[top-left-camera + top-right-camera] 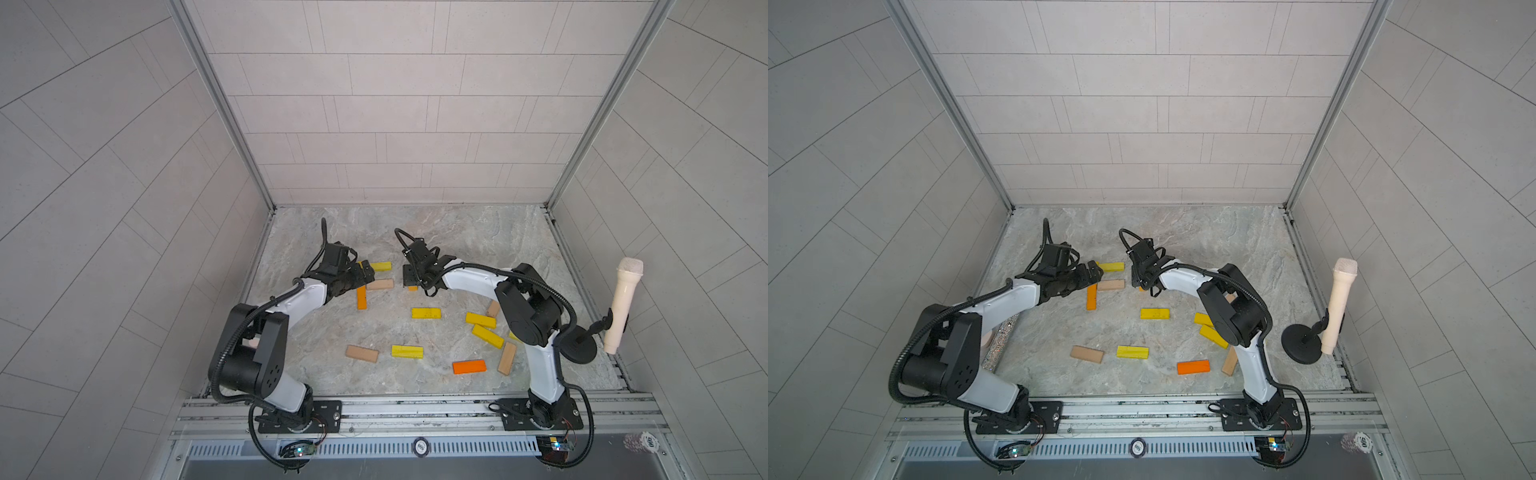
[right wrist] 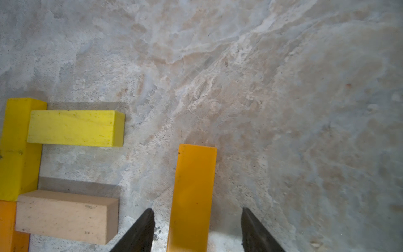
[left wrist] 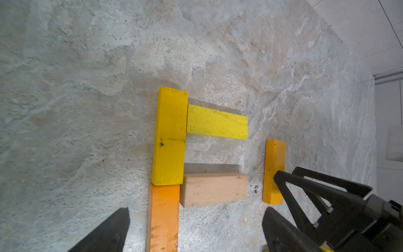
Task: Assemble the number 8 with building blocks
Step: Assemble the building block at the center of the board.
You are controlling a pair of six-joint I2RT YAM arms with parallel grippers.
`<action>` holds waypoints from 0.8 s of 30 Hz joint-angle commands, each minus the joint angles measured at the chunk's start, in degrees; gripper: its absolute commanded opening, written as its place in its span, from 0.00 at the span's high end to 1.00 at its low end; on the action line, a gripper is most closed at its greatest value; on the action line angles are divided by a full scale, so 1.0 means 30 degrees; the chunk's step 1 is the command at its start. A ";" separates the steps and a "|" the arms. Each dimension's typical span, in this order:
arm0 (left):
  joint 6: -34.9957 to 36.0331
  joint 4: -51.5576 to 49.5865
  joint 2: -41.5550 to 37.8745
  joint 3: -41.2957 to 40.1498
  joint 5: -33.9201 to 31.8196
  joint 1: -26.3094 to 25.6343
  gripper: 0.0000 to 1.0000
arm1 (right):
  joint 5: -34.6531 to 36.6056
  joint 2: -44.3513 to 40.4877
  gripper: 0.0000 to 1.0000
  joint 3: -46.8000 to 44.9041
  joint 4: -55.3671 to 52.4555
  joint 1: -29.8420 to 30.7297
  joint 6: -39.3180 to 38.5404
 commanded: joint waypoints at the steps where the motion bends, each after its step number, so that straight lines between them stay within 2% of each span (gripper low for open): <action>1: -0.0181 0.0464 0.0093 -0.0295 -0.0006 0.0125 0.00 | 0.0396 0.0463 0.37 0.0524 -0.0672 0.0109 0.0445; 8: -0.0183 0.0465 0.0095 -0.0254 0.0060 0.0230 0.00 | 0.0479 0.0855 0.49 0.0914 -0.0879 0.0179 0.0495; 18: -0.0323 0.0608 0.0109 -0.0336 0.0257 0.0374 0.00 | 0.0363 0.1547 0.54 0.2008 -0.1534 0.0369 0.0541; 24: -0.0361 0.0605 -0.0039 -0.0306 0.0359 0.0440 0.00 | 0.1120 0.1796 0.56 0.2292 -0.2092 0.0446 0.1058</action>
